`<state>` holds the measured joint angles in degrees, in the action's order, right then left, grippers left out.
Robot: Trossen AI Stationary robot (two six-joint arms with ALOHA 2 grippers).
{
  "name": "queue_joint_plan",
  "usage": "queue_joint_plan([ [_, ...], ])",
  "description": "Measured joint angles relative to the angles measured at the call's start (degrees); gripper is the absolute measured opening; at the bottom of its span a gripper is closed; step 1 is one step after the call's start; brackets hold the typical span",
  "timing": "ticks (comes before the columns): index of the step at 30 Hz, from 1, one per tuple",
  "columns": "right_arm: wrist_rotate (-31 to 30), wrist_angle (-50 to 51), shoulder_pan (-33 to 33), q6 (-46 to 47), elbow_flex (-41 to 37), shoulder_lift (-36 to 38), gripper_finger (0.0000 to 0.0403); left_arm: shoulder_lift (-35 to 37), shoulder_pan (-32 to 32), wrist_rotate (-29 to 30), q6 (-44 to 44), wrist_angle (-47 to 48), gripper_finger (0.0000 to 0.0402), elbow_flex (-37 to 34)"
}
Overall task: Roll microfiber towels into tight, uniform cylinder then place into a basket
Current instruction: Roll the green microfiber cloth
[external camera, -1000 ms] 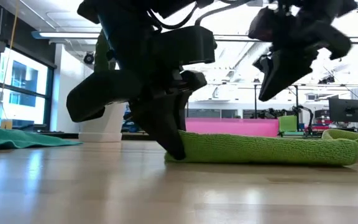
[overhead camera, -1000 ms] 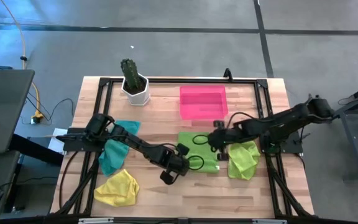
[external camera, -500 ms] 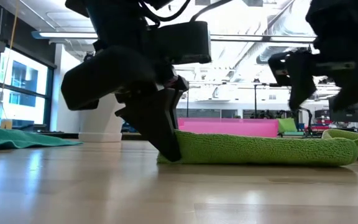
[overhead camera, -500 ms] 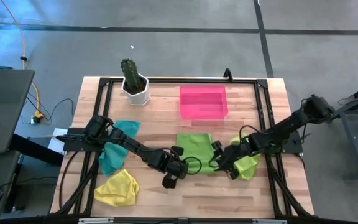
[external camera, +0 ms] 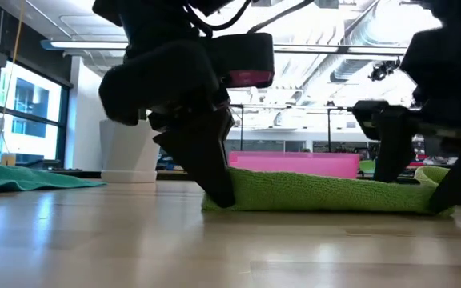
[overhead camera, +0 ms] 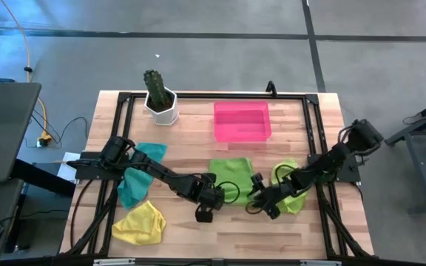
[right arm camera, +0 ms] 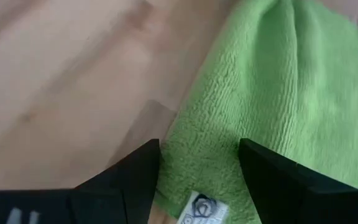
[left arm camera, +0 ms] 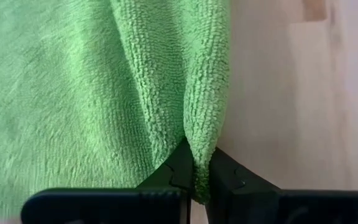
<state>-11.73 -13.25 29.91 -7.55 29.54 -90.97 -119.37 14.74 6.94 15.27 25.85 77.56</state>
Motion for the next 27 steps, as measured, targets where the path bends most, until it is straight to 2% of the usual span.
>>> queue_joint_plan([
  [6,-1.9,-1.0,0.1,5.4,0.3,-3.1,0.0213,0.0,-0.1,-3.2,4.7,-1.0,0.0010,0.0],
  [9,-1.6,-0.7,0.1,9.3,0.3,-3.2,0.0193,0.0,-0.1,-5.0,5.7,-1.1,0.0010,0.0],
  [12,-0.6,-0.6,0.1,12.8,0.3,-3.2,0.0154,0.0,-0.1,-5.3,5.5,-1.1,0.0010,0.0],
  [17,1.9,-0.3,-0.8,17.0,0.3,-3.2,0.0060,0.0,-0.1,-5.2,2.1,-1.0,0.0010,0.0],
  [20,6.2,-0.8,-2.7,19.4,0.2,-3.2,0.0012,0.0,-0.1,-5.2,0.8,-1.0,0.0010,0.0],
  [27,21.6,-6.1,-8.5,31.2,0.1,-3.5,0.0016,0.3,-1.2,-13.5,9.5,-1.1,0.0010,0.0],
])
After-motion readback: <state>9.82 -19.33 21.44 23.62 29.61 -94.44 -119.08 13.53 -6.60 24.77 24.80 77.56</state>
